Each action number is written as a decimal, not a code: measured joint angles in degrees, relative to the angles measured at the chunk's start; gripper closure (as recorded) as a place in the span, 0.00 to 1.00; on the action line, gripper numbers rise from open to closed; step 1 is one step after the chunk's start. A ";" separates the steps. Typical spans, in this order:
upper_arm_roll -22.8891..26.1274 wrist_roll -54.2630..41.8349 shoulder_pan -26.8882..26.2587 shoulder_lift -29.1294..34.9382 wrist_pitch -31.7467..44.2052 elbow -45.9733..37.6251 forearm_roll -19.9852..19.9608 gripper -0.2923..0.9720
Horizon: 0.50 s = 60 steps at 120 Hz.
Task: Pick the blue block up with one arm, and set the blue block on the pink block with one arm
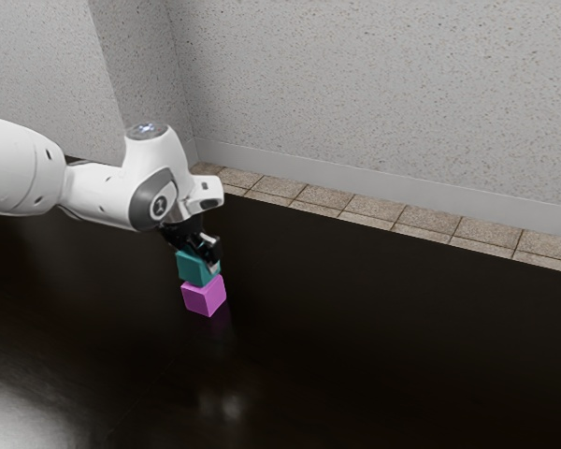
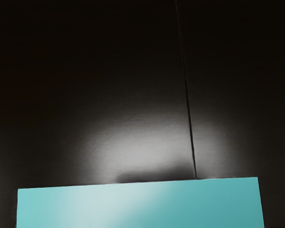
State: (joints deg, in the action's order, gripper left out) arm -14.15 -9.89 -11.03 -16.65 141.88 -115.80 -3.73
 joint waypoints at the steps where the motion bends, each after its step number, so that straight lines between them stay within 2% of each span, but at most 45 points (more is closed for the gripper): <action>1: 0.00 0.00 -0.01 -0.01 -0.01 0.01 0.00 0.47; 46: 0.00 0.14 -0.38 -0.57 -0.17 0.02 -0.06 0.47; 60: 0.00 -0.03 -0.40 -0.61 -0.22 -0.05 -0.28 0.38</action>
State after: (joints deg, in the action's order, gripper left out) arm -14.15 -9.92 -11.43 -17.26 141.67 -115.85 -4.01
